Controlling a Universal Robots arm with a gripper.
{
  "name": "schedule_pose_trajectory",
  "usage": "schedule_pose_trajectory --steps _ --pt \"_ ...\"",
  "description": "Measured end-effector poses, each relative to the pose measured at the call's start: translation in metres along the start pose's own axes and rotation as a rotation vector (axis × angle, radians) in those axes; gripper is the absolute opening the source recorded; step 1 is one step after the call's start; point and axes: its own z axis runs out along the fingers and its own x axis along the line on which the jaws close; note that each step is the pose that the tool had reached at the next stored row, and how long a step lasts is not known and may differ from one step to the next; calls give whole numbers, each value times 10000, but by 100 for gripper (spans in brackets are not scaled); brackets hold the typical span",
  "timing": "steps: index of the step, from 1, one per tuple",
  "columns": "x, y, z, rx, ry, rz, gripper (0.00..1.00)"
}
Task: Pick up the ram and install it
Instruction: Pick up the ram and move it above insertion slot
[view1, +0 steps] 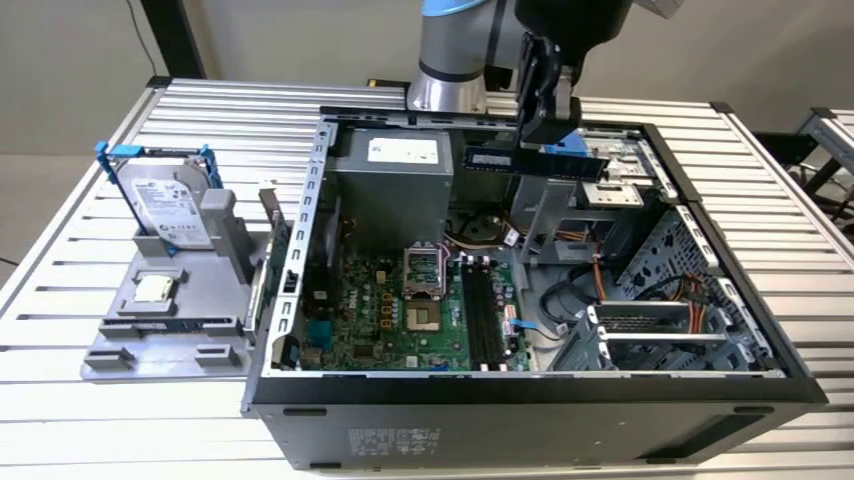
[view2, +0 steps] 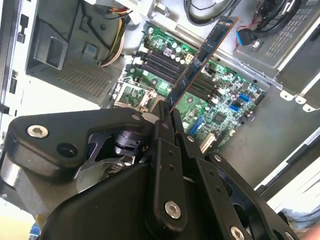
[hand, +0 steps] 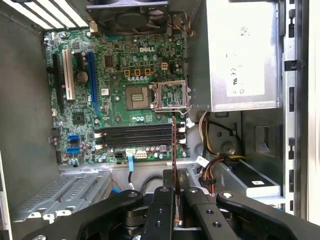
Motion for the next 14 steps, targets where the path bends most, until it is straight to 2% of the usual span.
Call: schedule_pose_trajectory --steps 14 --pt "-7 1 0 0 0 15 0"
